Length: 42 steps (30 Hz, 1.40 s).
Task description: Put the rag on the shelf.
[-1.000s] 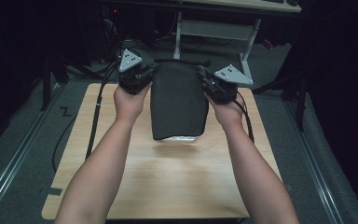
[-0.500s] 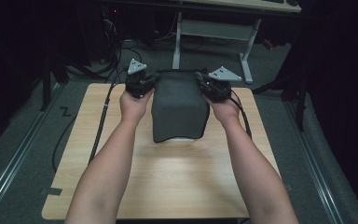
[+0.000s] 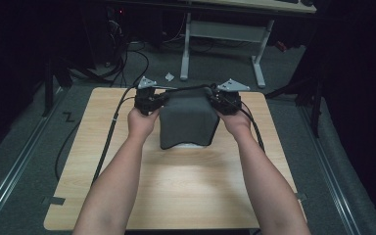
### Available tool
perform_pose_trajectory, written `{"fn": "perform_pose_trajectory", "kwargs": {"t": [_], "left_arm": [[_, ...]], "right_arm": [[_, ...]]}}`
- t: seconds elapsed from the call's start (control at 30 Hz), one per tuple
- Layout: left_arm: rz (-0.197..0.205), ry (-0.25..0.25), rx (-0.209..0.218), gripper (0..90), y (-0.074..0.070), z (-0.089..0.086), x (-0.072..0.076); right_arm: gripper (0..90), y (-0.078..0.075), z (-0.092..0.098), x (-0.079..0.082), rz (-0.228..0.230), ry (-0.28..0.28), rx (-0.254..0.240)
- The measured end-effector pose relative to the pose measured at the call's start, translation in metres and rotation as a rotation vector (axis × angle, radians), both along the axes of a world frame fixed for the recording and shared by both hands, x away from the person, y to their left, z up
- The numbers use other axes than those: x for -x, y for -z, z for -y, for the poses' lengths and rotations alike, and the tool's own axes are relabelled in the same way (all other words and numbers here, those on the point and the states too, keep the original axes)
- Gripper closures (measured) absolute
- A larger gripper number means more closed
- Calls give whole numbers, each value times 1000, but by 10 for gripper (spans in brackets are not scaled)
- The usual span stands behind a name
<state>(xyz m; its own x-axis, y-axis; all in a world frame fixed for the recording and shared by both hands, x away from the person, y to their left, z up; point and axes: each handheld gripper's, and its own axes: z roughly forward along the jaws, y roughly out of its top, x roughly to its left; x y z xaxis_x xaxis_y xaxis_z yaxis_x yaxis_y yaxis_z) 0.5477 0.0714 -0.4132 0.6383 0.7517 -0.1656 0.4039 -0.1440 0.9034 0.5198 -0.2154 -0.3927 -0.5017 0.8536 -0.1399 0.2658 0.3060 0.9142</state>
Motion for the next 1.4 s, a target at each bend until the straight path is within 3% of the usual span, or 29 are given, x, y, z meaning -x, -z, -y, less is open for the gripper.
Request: {"fn": "perform_pose_trajectory", "kwargs": {"t": [0.2, 0.47, 0.87, 1.0, 1.13, 1.3, 1.4], "left_arm": [[-44, 27, -15, 852, 15, 0, 4], [-66, 33, 5, 852, 28, -4, 7], [-101, 58, 3, 851, 46, -9, 14], [-119, 72, -5, 839, 50, -10, 16], [-128, 71, -7, 793, 49, -11, 16], [-113, 50, -27, 731, 47, -11, 17], [-105, 28, -37, 707, 45, -12, 18]], "right_arm": [[774, 10, 3, -1, -50, -8, -5], [773, 22, 8, -1, -117, -19, -97], [735, 43, 13, -2, -184, -11, -164], [654, 45, 16, -3, -185, 33, -180], [578, 44, 19, -3, -168, 68, -145], [532, 39, 23, -1, -134, 95, -110], [525, 35, 27, -1, -119, 108, -118]]}}
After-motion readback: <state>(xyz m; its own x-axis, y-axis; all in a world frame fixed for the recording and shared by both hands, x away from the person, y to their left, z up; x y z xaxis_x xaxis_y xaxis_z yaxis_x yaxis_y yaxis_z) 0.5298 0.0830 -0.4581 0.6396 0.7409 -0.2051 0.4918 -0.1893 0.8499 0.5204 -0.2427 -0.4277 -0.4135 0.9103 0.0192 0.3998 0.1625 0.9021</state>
